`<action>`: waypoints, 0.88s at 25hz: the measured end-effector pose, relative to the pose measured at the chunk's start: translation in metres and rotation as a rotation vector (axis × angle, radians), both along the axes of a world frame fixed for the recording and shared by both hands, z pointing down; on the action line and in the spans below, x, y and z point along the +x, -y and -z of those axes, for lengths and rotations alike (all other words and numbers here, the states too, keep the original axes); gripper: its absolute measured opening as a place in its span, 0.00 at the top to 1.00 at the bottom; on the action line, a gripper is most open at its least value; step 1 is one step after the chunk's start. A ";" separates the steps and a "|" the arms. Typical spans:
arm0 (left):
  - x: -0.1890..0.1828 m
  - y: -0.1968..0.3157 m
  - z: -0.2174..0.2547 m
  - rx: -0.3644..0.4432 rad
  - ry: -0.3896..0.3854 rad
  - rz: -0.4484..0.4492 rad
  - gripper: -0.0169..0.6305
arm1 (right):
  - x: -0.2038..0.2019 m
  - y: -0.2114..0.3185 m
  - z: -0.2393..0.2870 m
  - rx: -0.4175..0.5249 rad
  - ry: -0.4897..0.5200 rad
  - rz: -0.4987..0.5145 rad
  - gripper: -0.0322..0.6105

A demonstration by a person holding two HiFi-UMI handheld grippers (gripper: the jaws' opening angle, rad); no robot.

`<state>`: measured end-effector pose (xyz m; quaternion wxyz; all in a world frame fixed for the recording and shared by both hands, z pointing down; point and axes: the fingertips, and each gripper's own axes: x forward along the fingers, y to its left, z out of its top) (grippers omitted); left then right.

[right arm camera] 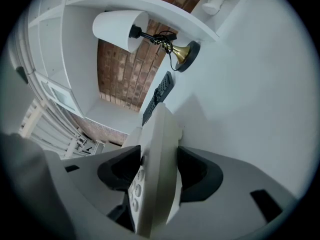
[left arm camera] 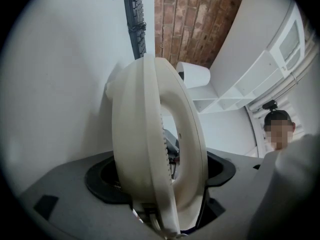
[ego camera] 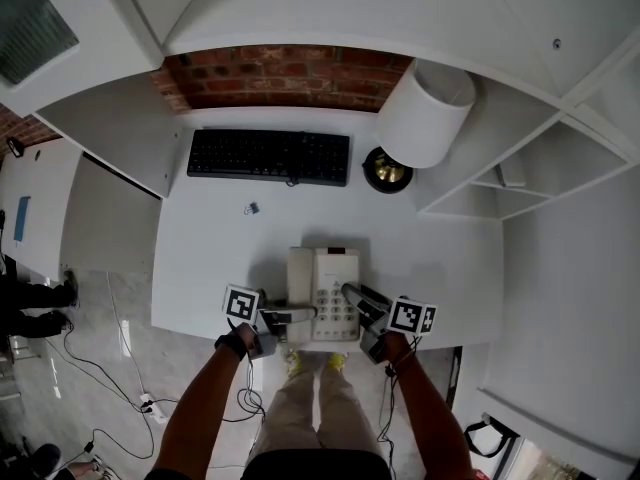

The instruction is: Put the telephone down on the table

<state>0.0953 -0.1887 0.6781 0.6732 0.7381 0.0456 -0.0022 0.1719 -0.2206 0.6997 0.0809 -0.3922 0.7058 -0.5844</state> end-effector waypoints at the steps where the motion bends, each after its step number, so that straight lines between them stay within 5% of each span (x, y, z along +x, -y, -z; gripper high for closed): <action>1: 0.000 0.000 0.000 -0.002 0.004 -0.003 0.33 | 0.001 0.000 0.001 0.004 -0.004 0.001 0.61; 7: 0.005 -0.003 -0.002 0.025 0.037 -0.046 0.33 | 0.009 -0.003 0.000 0.016 0.010 -0.022 0.63; 11: 0.007 -0.003 -0.005 0.121 0.082 -0.078 0.33 | 0.012 -0.007 -0.002 0.015 0.035 -0.050 0.64; 22: 0.013 -0.005 -0.005 0.190 0.152 -0.054 0.32 | 0.016 -0.007 -0.006 -0.007 0.049 -0.078 0.65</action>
